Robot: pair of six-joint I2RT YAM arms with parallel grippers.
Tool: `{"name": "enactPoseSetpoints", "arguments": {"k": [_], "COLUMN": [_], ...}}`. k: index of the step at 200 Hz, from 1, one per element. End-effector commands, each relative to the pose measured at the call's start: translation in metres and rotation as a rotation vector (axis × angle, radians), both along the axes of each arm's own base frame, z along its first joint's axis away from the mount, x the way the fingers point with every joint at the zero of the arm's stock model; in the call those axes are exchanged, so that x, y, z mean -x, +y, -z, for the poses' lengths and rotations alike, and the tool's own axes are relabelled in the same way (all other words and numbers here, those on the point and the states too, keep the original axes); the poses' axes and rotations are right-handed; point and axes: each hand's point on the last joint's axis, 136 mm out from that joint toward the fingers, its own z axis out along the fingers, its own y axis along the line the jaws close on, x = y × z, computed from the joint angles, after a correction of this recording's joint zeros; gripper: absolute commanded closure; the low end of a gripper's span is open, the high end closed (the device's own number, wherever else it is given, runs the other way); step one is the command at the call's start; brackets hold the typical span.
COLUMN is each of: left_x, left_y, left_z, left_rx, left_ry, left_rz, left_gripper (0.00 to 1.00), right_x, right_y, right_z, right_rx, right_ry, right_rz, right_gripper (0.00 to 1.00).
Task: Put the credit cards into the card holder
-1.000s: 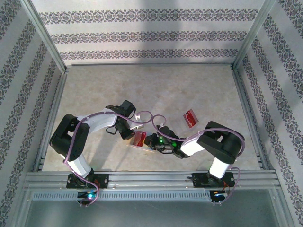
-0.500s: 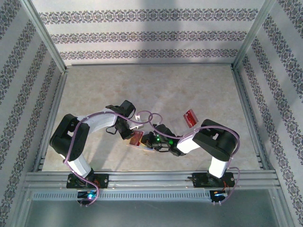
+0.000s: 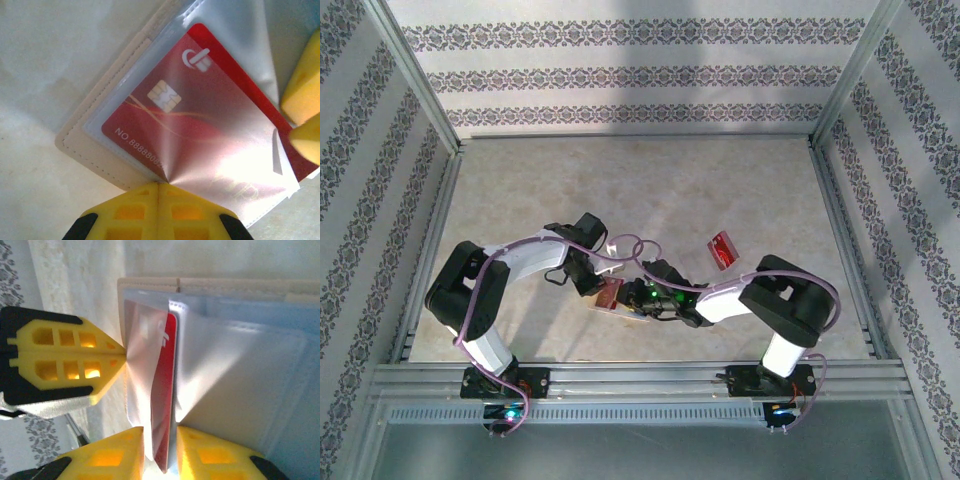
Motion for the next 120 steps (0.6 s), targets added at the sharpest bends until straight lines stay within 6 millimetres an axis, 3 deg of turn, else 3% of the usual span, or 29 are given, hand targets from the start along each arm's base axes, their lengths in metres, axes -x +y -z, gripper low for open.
{"name": "enactPoseSetpoints", "arguments": {"k": [1,44,79,120], "left_x": [0.012,0.008,-0.001,0.005], "left_y": [0.002,0.000,-0.011,-0.033], "left_z": [0.004,-0.001,-0.031,-0.061], "left_rx": [-0.020,-0.019,0.029,0.082], "left_ry": [0.031,0.022,-0.003,0.006], "left_rz": [0.012,0.000,-0.026,-0.011], "left_gripper": [0.97,0.90,0.76,0.65], "right_x": [0.006,0.007,0.009,0.008], "right_y": [-0.018,-0.033,-0.055,-0.079], "right_z": [0.009,-0.007,-0.020,-0.025], "right_rx": [0.096,0.108,0.153,0.179], "right_ry": [0.006,-0.022,-0.060,-0.070], "right_rz": [-0.004,0.007,0.020,0.040], "right_gripper": [0.73,0.69,0.69,0.71]}}
